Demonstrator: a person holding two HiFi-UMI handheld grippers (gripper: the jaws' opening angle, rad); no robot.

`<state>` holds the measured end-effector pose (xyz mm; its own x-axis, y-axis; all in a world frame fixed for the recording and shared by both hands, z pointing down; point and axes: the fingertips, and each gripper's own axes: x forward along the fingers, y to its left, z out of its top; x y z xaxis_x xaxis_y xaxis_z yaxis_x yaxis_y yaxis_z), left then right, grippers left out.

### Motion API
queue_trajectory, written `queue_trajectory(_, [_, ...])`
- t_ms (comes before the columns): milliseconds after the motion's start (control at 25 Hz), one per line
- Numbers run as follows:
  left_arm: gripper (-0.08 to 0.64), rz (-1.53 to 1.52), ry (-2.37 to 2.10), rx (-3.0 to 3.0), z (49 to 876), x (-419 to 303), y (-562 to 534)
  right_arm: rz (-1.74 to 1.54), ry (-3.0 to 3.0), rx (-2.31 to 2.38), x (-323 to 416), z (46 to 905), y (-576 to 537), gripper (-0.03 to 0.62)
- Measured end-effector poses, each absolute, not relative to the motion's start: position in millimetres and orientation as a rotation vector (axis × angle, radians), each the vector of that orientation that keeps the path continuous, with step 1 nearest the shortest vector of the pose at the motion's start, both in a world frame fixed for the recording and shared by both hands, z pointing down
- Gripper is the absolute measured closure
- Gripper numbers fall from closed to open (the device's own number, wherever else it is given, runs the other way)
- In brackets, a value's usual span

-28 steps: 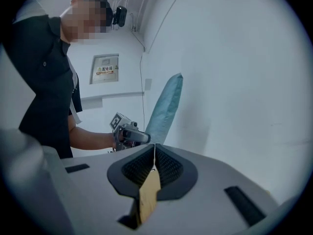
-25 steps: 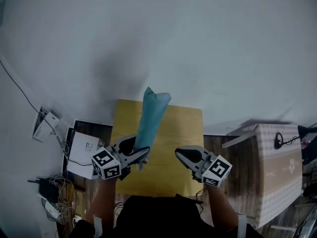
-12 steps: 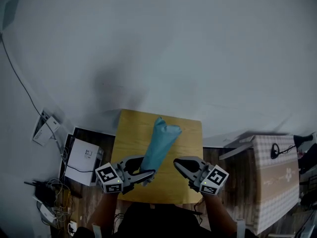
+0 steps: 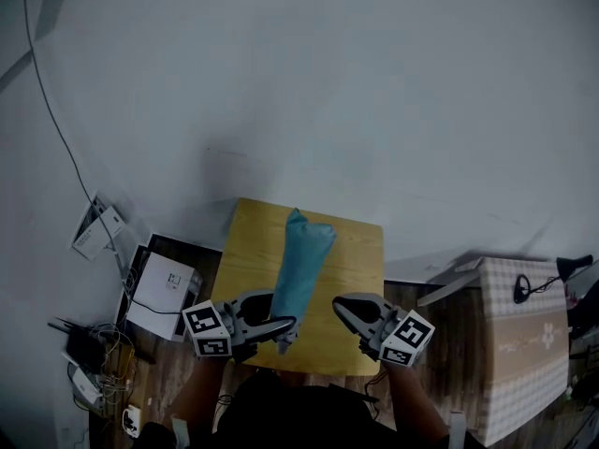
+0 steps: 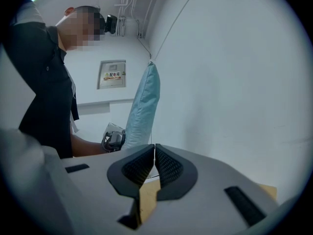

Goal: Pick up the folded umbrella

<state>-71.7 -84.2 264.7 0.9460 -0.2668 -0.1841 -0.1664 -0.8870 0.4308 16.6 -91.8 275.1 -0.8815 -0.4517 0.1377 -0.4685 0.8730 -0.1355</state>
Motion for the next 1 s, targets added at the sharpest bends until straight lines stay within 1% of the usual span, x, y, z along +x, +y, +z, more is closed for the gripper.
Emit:
queue_trajectory(160, [0.307, -0.338, -0.364, 2.679, 258, -65, -55, 0.227, -2.978, 0.717, 36, 269, -58, 0.572])
queue_trajectory(320, [0.307, -0.284, -0.359, 2.696, 261, -42, -3, 0.243, -3.05, 0.699, 59, 261, -10, 0.572])
queue_trajectory(560, [0.307, -0.326, -0.367, 2.624, 272, -13, 68, 0.293, -3.081, 0.693, 92, 273, 63, 0.572])
queue_trajectory(1000, [0.307, -0.215, -0.374, 2.574, 290, -18, 171, 0.433, -3.118, 0.698, 91, 309, 175, 0.572])
